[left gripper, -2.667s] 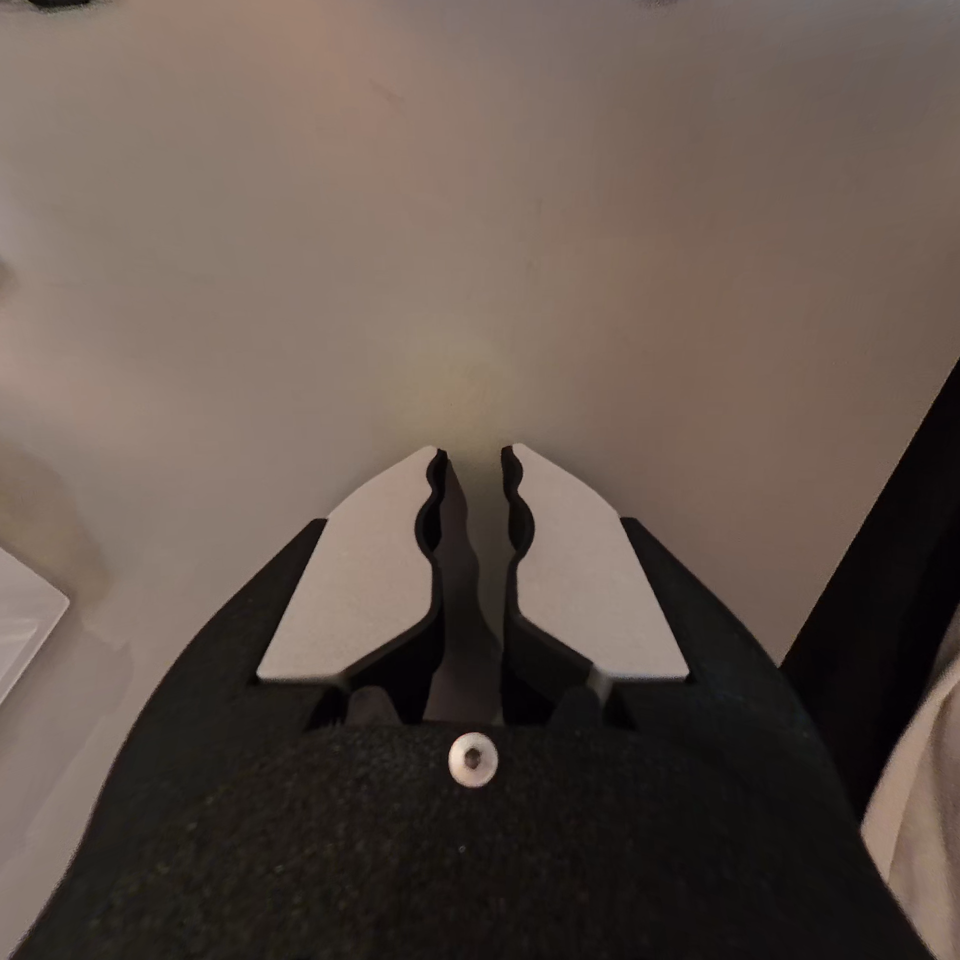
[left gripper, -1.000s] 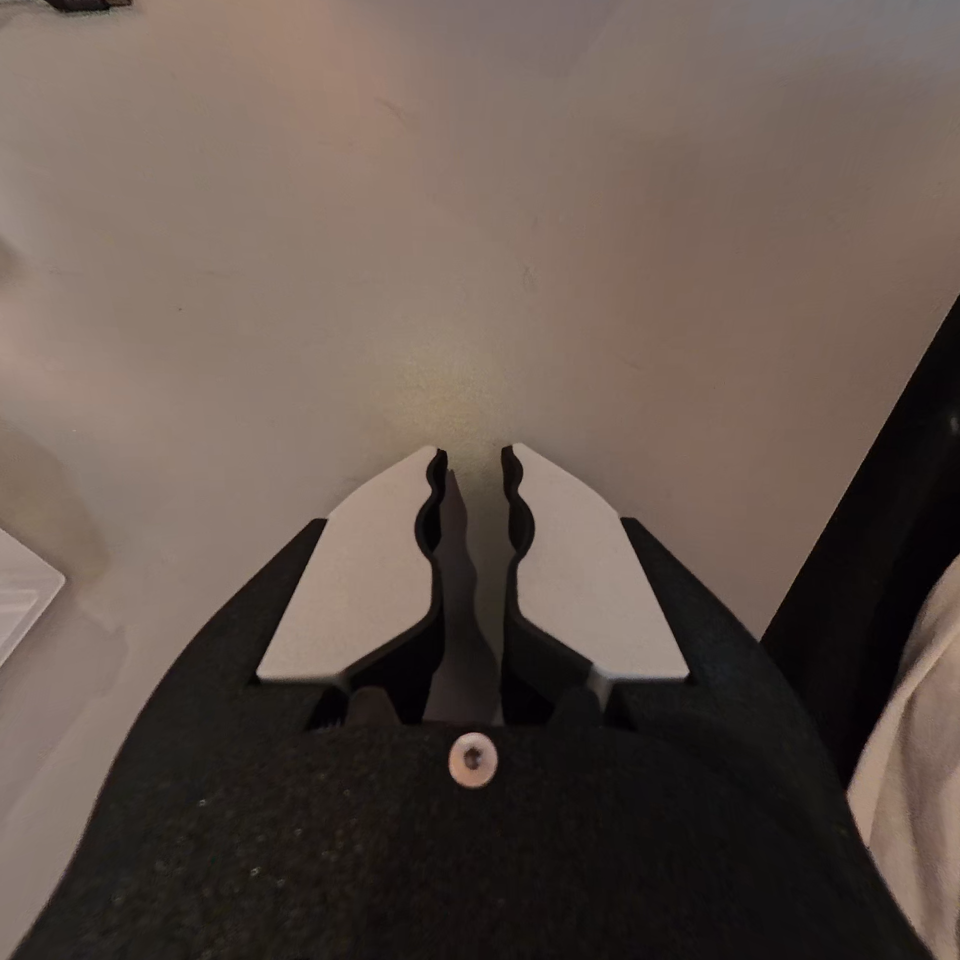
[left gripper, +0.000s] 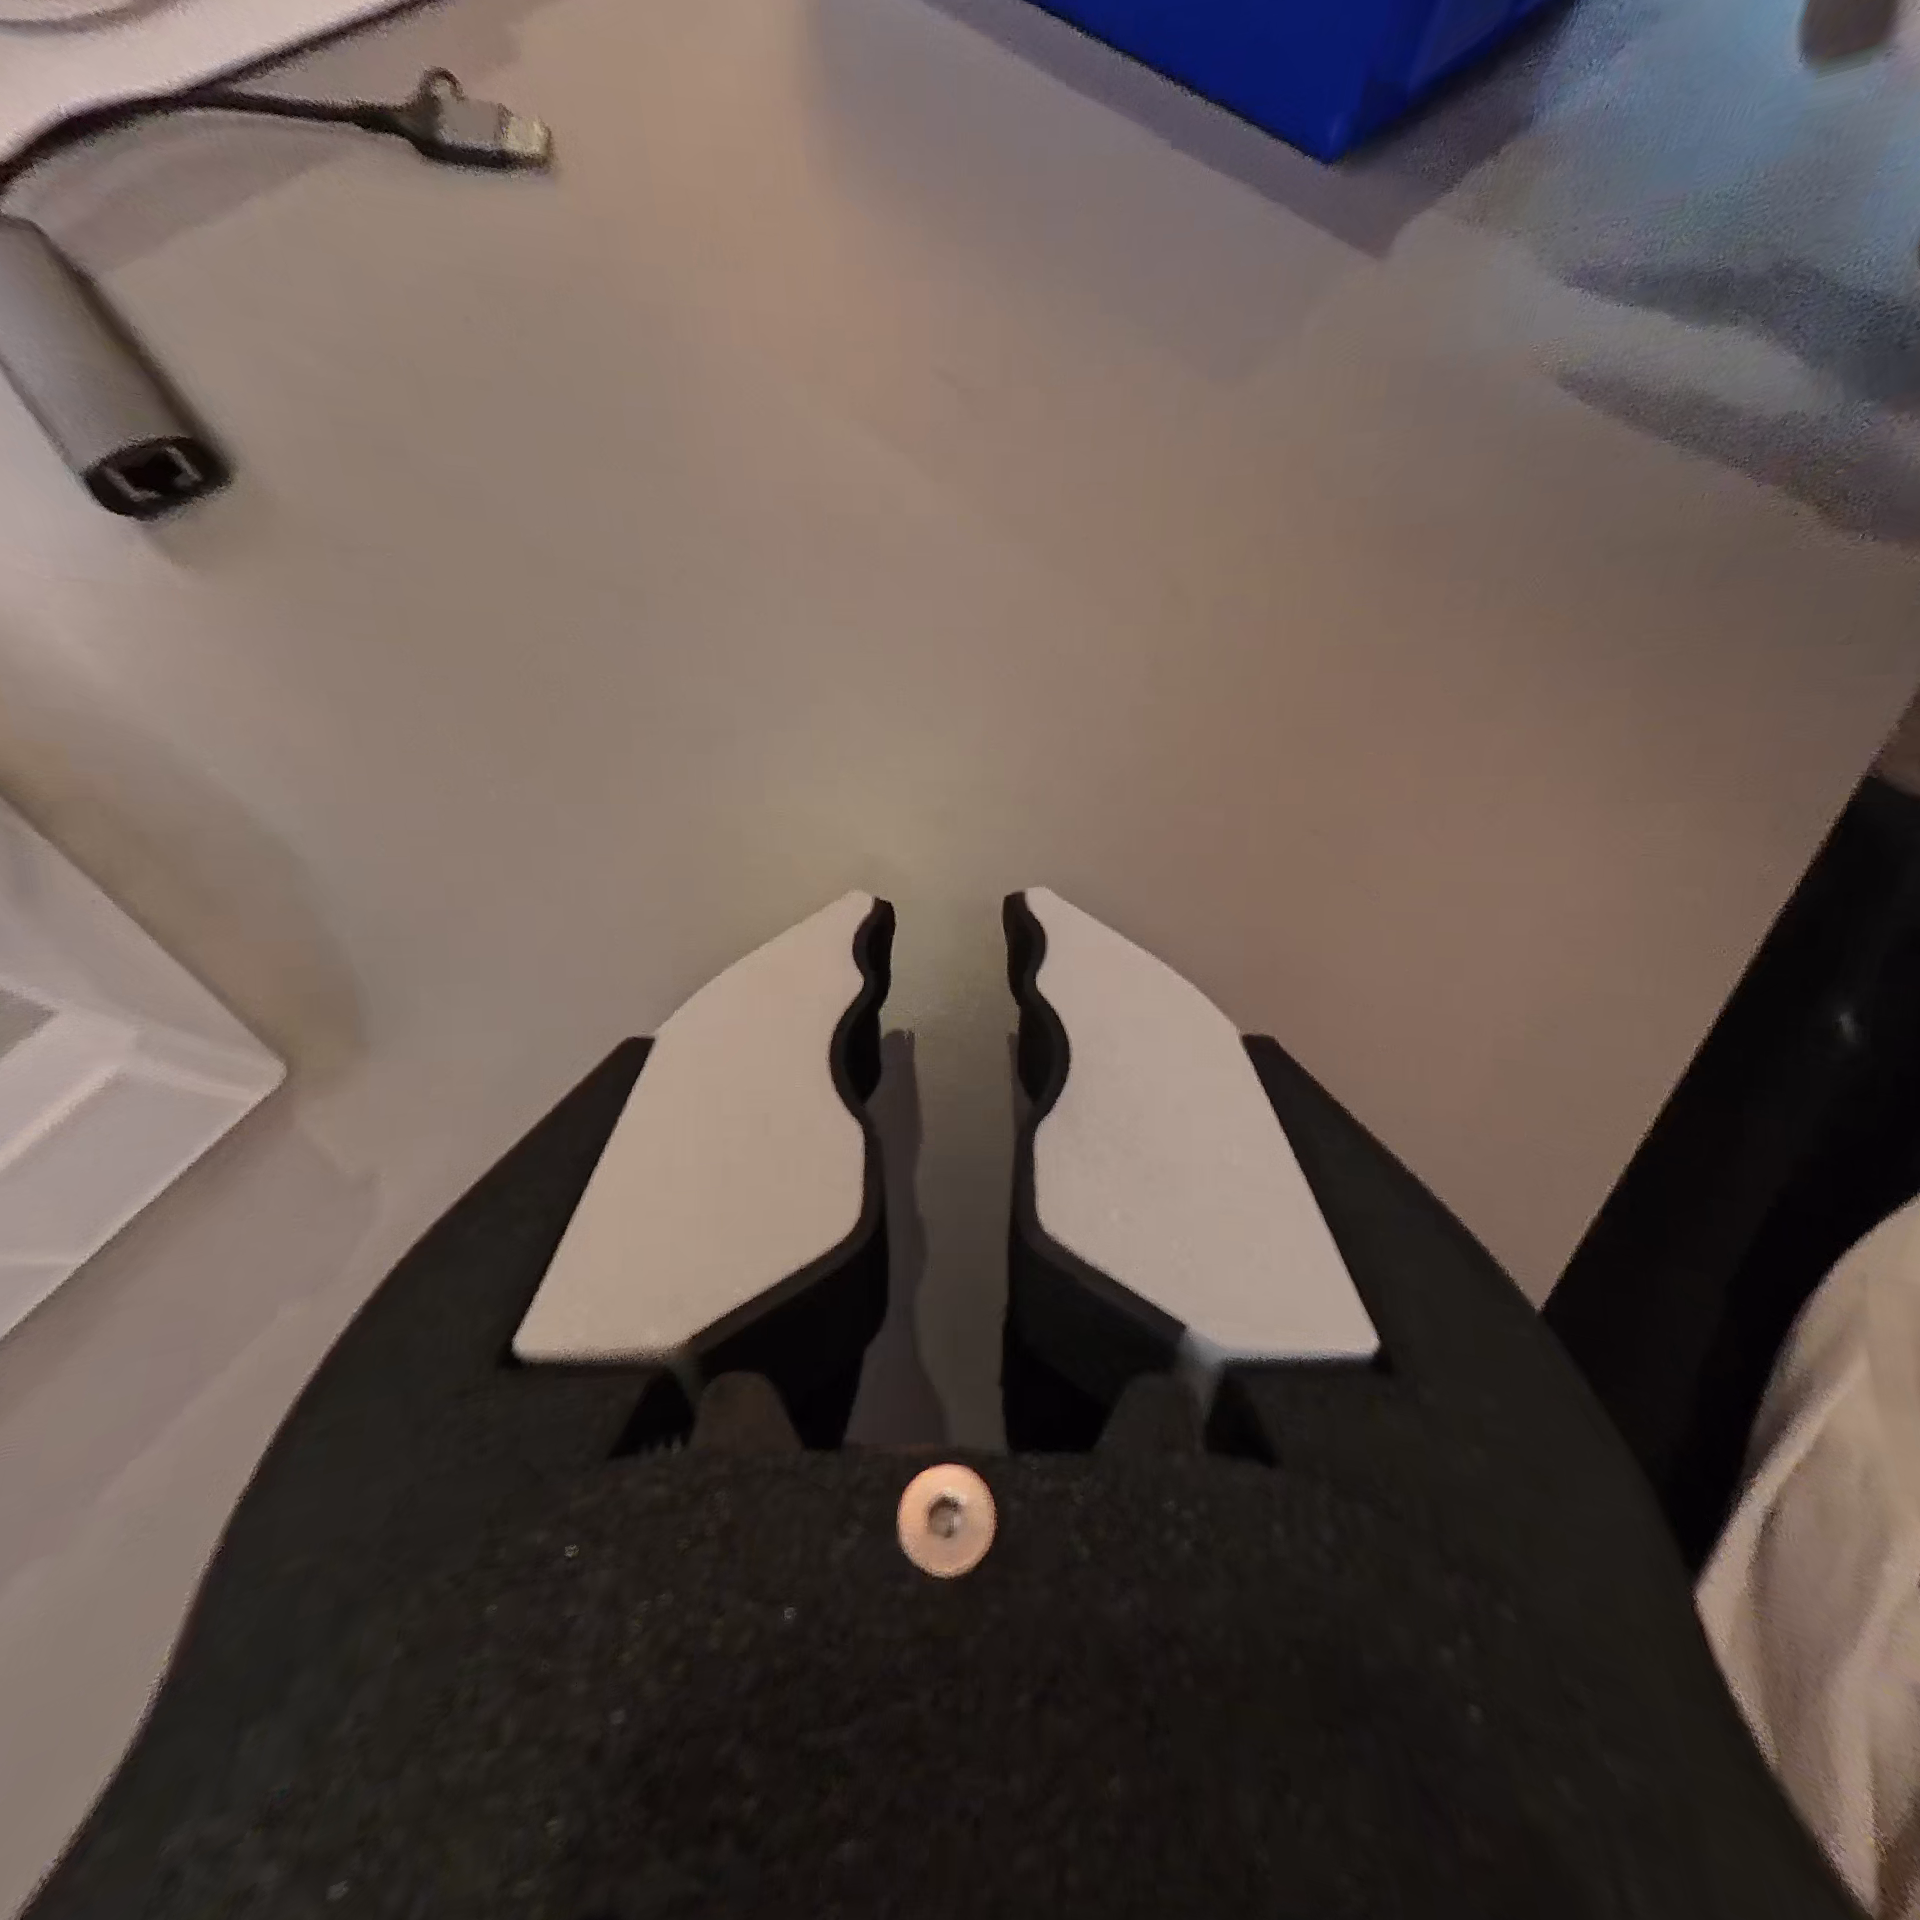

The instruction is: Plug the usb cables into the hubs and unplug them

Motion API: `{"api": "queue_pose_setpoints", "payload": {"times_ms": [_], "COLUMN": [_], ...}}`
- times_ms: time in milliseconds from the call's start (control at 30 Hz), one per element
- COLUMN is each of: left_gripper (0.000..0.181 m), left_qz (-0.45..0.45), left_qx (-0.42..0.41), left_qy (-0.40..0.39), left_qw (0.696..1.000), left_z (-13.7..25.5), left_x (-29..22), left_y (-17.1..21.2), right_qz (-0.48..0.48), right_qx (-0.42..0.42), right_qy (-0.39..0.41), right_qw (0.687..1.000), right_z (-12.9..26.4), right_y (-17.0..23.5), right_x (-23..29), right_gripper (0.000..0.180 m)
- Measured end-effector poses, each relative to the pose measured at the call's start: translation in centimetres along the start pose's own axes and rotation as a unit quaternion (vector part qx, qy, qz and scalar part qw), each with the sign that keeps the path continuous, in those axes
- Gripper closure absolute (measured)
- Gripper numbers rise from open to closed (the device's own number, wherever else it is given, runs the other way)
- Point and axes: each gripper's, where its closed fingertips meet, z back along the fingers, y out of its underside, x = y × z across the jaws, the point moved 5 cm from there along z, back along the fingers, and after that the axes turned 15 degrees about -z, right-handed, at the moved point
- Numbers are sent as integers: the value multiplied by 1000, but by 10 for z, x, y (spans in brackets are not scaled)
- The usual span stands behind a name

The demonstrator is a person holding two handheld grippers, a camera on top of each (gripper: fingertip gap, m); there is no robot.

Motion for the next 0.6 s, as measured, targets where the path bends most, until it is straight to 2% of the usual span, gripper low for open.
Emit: {"api": "queue_pose_setpoints", "payload": {"times_ms": [67,167,233,367,600], "left_gripper": [160,160,160,160,159], "left_qz": [8,21,31,35,39], "left_qx": [-15,-45,-47,-42,-34], "left_qy": [-24,-36,-33,-33,-25], "left_qw": [1000,998,998,998,998], "left_z": [5,11,12,12,9], "left_x": [6,11,13,16,17], "left_y": [-3,-8,-8,-6,-3], "right_qz": [-10,57,69,41,108], "right_qx": [-25,-63,-59,-47,-21], "right_qy": [43,93,114,95,115], "right_qw": [999,992,989,994,987], "right_z": [11,22,22,16,8], "right_y": [20,3,0,5,10], "right_x": [-4,-12,-22,-26,-23], "right_gripper": [141,142,142,144,148]}}
